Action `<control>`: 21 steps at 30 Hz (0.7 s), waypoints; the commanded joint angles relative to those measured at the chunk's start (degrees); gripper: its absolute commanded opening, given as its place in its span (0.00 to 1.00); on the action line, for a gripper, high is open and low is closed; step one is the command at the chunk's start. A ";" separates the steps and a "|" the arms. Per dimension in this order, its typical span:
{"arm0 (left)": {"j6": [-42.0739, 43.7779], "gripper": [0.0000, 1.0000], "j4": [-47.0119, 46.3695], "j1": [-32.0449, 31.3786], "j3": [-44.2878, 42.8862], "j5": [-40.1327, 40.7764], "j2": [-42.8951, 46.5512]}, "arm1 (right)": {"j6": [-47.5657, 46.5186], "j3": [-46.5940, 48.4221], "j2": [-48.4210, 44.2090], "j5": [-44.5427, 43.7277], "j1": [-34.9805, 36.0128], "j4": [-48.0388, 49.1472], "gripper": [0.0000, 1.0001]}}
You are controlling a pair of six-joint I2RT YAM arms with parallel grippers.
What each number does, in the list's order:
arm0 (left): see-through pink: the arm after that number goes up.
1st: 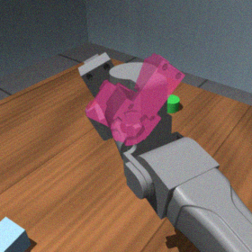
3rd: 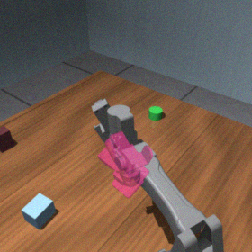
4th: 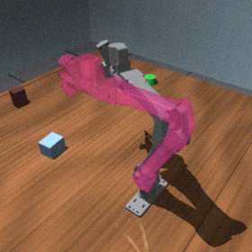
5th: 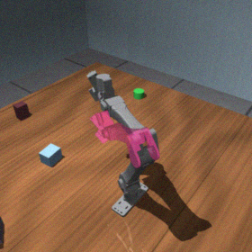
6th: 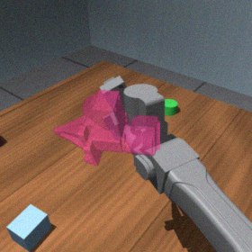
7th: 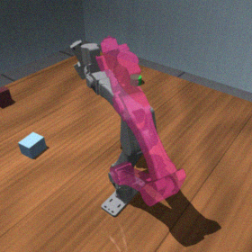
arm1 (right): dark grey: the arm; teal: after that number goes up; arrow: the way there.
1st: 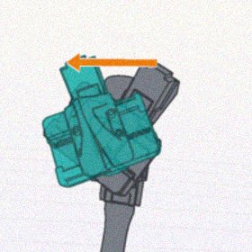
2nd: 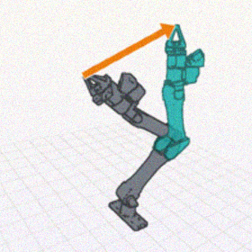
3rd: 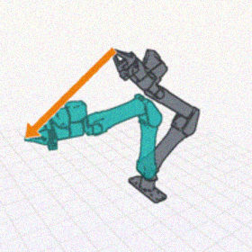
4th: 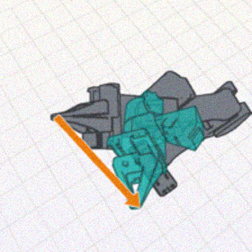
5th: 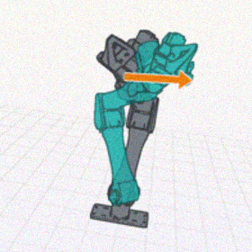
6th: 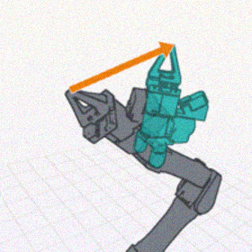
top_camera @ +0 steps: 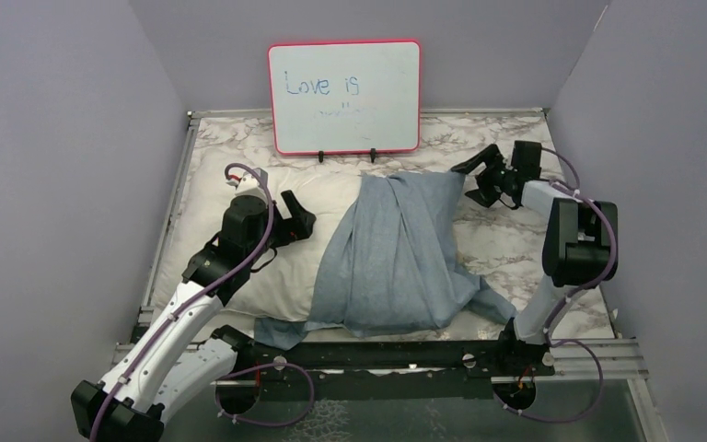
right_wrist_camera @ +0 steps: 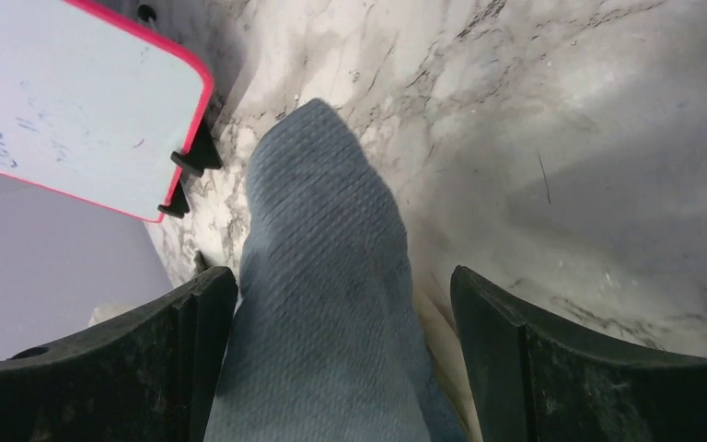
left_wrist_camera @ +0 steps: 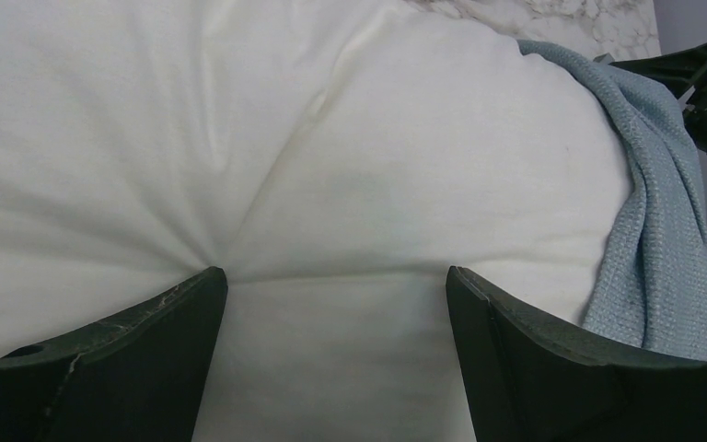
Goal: Remove the pillowcase from the pillow
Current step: Remove the pillow from the pillowcase.
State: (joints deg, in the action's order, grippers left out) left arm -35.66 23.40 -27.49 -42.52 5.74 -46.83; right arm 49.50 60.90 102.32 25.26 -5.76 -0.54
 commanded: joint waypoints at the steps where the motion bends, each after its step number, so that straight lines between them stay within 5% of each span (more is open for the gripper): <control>1: -2.43 0.90 9.47 -0.26 1.58 -5.31 -1.20 | 5.66 5.27 6.30 6.39 -0.31 5.69 0.88; 5: -2.84 0.90 9.11 -0.29 2.15 -4.95 -1.55 | 6.30 7.28 7.63 7.08 -0.13 3.98 0.57; 8: -2.82 0.90 8.97 -0.24 2.04 -4.83 -2.43 | 4.59 5.97 3.53 2.41 -0.21 1.78 0.30; 9: -2.82 0.90 8.87 -0.27 2.01 -4.53 -2.60 | 4.19 5.89 2.06 0.52 -0.26 0.82 0.15; 11: -2.91 0.90 8.79 -0.29 2.14 -3.84 -3.04 | 2.44 6.44 -0.96 -4.02 -0.51 -3.53 0.02; 21: -0.77 0.90 9.50 1.21 2.67 -1.96 -7.63 | -6.70 18.41 -7.12 -23.42 -11.15 -22.45 0.01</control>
State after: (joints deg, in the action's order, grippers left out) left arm -35.97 22.35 -27.33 -42.70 5.85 -50.81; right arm 46.89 73.67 96.36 13.06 -9.61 -14.04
